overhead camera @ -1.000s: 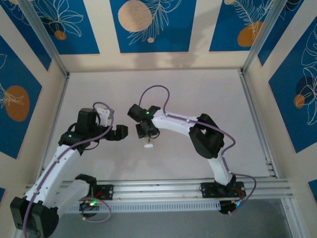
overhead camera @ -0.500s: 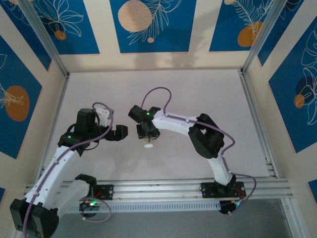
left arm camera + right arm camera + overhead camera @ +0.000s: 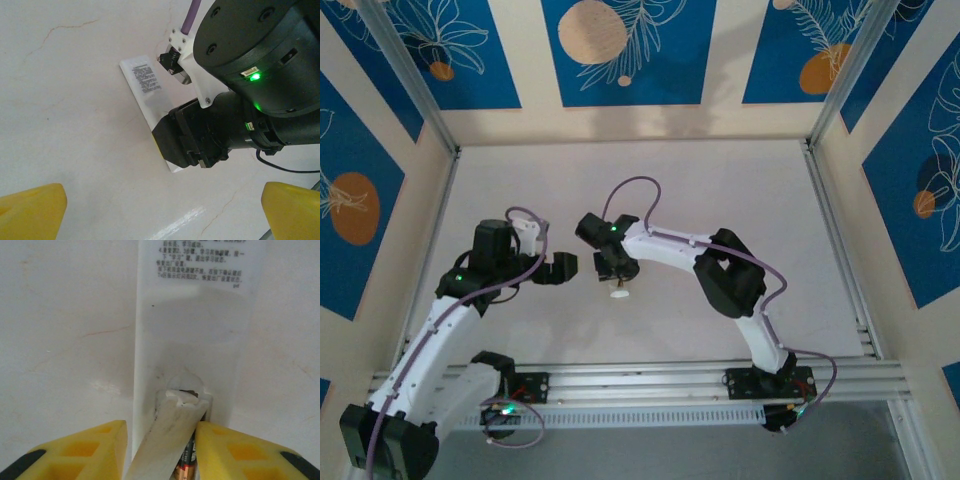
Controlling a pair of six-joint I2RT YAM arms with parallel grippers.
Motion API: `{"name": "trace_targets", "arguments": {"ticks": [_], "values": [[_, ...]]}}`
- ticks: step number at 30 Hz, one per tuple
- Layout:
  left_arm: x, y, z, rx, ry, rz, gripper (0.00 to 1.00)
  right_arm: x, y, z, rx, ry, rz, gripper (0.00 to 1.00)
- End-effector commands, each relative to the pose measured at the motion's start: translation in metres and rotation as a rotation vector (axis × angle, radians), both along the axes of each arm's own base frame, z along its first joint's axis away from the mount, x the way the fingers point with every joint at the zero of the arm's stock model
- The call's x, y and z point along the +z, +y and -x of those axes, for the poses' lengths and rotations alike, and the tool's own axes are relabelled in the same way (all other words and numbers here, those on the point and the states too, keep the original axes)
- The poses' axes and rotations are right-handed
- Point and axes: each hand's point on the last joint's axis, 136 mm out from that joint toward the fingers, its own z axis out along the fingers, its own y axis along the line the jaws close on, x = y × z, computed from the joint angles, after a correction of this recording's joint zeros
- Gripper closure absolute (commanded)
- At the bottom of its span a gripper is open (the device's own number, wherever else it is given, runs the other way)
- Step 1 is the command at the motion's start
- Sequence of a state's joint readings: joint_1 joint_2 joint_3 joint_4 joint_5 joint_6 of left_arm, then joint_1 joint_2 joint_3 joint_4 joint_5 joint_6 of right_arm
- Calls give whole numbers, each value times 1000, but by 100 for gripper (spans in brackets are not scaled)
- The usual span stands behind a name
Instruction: Load the batteries into the remote control
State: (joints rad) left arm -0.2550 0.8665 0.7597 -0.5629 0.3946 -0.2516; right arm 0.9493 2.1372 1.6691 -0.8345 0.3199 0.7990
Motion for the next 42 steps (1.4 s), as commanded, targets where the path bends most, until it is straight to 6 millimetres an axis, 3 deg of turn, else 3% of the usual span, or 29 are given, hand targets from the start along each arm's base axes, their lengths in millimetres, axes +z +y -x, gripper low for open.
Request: {"name": "trace_targets", "arguments": {"ticks": [1, 11, 24, 33, 38, 42], "values": [[4, -1, 2, -23, -27, 16, 0, -19, -3, 8, -13, 50, 38, 65], [3, 0, 2, -23, -26, 20, 0, 16, -2, 3, 5, -11, 18, 72], [1, 1, 2, -21, -24, 13, 0, 19, -3, 0, 13, -20, 3, 80], [0, 2, 2, -18, -21, 10, 0, 46, -18, -9, 15, -120, 77, 100], [0, 4, 1, -6, -26, 1, 0, 67, -30, -14, -6, -216, 139, 100], [2, 13, -1, 44, -44, -24, 0, 59, -35, -19, -32, -225, 224, 100]]}}
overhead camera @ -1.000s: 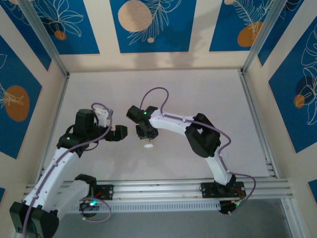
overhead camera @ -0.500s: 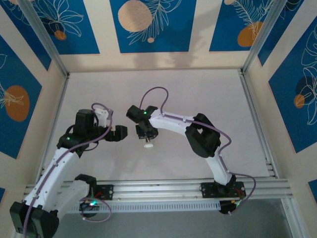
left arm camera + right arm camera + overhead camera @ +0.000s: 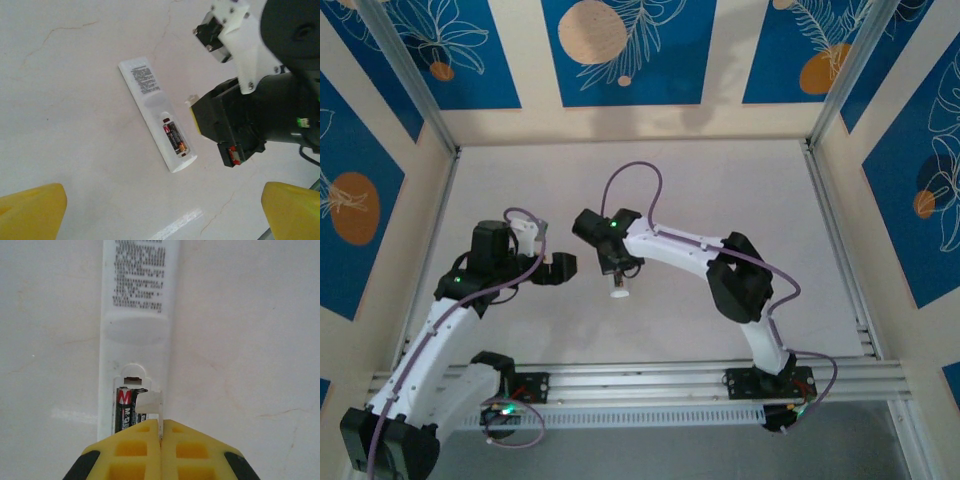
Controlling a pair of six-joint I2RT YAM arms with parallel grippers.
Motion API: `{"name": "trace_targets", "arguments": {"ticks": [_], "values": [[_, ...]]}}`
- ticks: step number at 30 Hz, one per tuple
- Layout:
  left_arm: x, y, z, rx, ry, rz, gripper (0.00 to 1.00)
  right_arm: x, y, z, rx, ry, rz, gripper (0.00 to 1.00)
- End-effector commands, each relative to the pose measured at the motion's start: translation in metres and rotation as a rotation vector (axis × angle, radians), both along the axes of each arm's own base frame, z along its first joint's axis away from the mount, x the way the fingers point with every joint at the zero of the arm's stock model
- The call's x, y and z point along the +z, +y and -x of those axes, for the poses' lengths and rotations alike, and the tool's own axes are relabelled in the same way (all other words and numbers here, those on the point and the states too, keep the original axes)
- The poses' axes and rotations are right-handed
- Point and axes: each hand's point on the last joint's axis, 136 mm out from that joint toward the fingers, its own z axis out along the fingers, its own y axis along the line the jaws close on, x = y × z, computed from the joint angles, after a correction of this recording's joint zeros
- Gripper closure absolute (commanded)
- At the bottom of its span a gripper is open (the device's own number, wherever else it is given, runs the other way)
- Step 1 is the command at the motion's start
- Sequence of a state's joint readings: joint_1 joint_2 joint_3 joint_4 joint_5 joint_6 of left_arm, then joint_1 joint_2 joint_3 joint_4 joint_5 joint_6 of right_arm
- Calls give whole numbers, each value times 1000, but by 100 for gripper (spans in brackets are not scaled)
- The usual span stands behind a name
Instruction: Load the batteries into the remote control
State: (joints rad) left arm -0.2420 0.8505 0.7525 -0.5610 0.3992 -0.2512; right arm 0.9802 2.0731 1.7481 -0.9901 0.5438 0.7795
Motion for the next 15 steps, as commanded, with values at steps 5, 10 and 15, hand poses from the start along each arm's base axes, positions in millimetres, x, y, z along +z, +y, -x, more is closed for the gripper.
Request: {"name": "trace_targets", "arguments": {"ticks": [5, 10, 15], "values": [[5, 29, -3, 116, -75, -92, 0, -8, -5, -15, -57, -53, 145, 100], [9, 30, -2, 119, -97, -90, 0, -28, 0, -22, -63, -27, 157, 100], [9, 28, -2, 108, -96, -85, 0, -36, 9, -23, -46, -10, 145, 100]]}}
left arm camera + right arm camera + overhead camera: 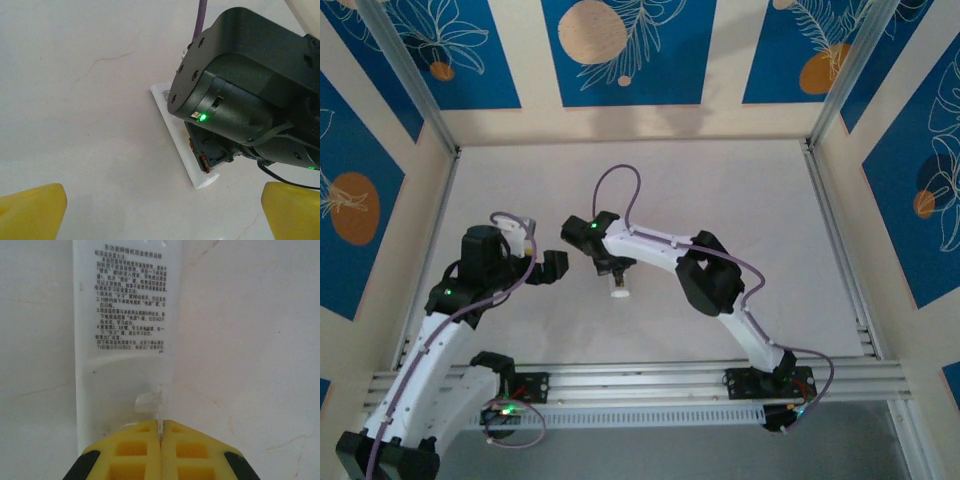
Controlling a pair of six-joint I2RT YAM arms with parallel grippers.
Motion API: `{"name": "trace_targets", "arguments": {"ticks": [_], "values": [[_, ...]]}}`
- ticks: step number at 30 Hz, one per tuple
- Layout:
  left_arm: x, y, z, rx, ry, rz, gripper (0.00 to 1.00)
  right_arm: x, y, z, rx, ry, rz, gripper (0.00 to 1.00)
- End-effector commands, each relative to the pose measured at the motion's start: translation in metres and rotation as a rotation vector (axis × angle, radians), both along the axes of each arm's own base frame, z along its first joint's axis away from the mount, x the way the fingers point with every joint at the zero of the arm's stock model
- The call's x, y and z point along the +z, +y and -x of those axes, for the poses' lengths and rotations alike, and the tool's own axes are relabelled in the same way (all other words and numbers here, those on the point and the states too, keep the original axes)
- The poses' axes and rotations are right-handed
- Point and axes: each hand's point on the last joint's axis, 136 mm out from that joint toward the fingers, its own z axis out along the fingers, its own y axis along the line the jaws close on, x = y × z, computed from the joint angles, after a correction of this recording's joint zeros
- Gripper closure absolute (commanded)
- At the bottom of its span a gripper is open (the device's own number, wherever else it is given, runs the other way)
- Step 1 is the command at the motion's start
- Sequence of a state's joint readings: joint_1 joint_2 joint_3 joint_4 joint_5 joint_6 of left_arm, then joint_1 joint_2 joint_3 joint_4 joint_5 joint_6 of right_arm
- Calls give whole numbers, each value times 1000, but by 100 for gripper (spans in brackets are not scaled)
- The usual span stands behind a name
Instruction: Load the batteries into the remote control
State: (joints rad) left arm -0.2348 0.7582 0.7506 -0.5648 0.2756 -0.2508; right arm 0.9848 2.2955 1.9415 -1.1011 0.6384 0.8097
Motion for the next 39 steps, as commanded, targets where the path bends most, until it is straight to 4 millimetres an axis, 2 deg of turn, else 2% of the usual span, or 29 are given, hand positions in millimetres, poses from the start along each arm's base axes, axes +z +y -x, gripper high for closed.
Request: {"name": "trace_targets", "arguments": {"ticks": [1, 4, 9, 17, 21, 23, 25, 27, 30, 32, 34, 39], "values": [[-8, 6, 1, 7, 8, -27, 0, 3, 3, -4, -16, -6, -3, 98], [-7, 5, 2, 1, 8, -23, 0, -1, 4, -2, -16, 9, 1, 87], [-8, 5, 1, 0, 12, -24, 0, 6, 15, 0, -8, 18, -57, 83], [-9, 4, 1, -7, 16, -22, 0, 31, 33, 7, 4, 40, -195, 75], [-10, 3, 2, -9, 19, -21, 0, 42, 22, 5, -10, 22, -198, 75], [-11, 3, 2, -12, 20, -18, 0, 46, 16, 3, 1, 21, -217, 70], [-11, 2, 2, -16, 23, -17, 0, 42, 20, 2, 105, 60, -328, 67], [-12, 1, 2, -19, 26, -14, 0, 38, 16, 4, 182, 101, -422, 60], [-12, 0, 2, -22, 29, -9, 0, 26, -11, -1, 193, 139, -463, 57], [-12, 1, 1, -21, 27, -10, 0, 16, -35, -9, 154, 136, -407, 58], [-12, 1, 1, -19, 28, -10, 0, 8, -48, -16, 134, 138, -331, 60], [-13, 3, 1, -14, 31, -14, 0, 0, -29, -21, 116, 118, -342, 58]]}}
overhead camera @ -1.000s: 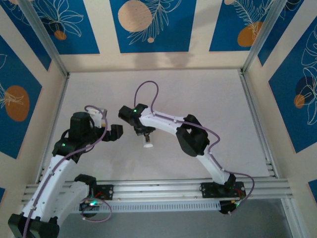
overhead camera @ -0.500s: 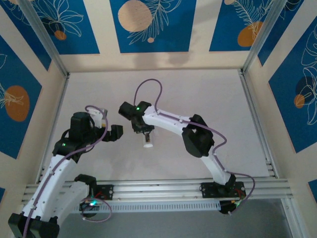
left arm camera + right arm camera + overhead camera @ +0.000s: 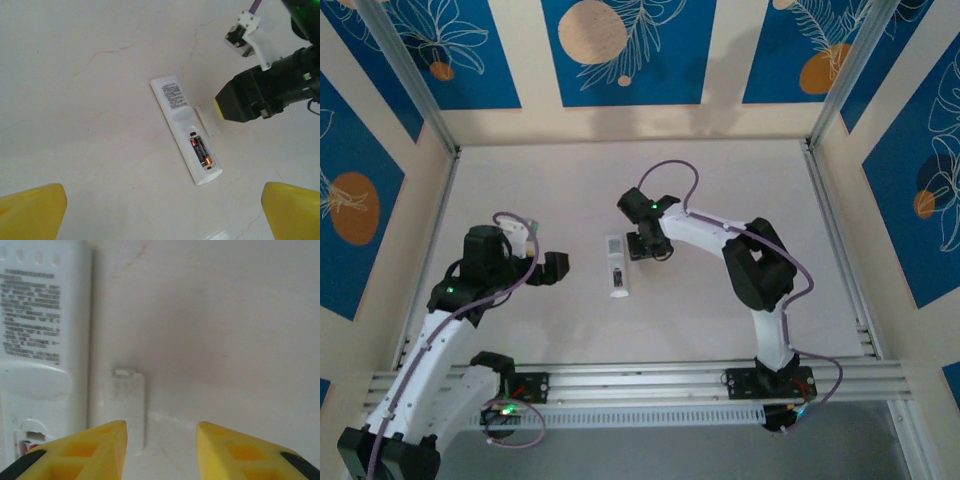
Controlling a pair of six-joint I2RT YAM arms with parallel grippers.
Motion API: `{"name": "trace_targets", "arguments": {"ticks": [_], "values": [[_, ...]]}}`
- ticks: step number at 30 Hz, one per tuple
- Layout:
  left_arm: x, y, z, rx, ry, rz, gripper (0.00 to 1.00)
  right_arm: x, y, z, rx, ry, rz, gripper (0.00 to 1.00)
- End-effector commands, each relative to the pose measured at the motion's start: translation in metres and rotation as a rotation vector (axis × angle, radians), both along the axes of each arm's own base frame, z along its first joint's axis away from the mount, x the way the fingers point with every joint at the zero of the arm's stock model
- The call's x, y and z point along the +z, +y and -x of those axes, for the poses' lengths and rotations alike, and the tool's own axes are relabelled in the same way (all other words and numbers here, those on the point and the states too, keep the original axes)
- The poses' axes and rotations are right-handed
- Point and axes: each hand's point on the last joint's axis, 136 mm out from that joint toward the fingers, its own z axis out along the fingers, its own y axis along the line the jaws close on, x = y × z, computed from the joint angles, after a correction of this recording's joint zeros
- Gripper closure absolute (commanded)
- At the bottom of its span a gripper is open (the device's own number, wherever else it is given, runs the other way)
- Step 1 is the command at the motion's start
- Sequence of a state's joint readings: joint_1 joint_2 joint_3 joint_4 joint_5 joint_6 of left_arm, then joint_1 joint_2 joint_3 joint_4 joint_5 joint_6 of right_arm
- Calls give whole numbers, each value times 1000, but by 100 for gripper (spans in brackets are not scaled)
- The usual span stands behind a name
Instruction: Load the batteries into the remote control
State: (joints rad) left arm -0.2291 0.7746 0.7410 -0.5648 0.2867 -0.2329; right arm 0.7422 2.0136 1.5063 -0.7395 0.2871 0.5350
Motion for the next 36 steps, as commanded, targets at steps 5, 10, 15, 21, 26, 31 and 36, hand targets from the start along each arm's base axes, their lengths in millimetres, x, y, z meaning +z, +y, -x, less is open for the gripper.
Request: {"name": "trace_targets", "arguments": {"ticks": [5, 10, 15, 21, 26, 31, 36], "values": [[-6, 2, 2, -6, 16, 1, 0, -6, 29, -8, 28, -39, 11, 58], [-5, 2, 2, -6, 12, 2, 0, -18, 21, -10, -3, -58, 119, 60], [-5, 1, 2, -10, 13, 5, 0, -18, 18, -10, -18, -68, 120, 62], [-5, 1, 2, -10, 13, 5, 0, -20, 17, -7, -23, -46, 105, 63], [-5, 1, 2, -9, 12, 5, 0, -30, 16, -4, -42, -26, 117, 63], [-5, 1, 2, -9, 12, 5, 0, -35, 13, -3, -54, -18, 147, 63], [-4, 2, 2, -9, 7, 5, 0, -41, 14, 0, -51, -11, 179, 62]]}}
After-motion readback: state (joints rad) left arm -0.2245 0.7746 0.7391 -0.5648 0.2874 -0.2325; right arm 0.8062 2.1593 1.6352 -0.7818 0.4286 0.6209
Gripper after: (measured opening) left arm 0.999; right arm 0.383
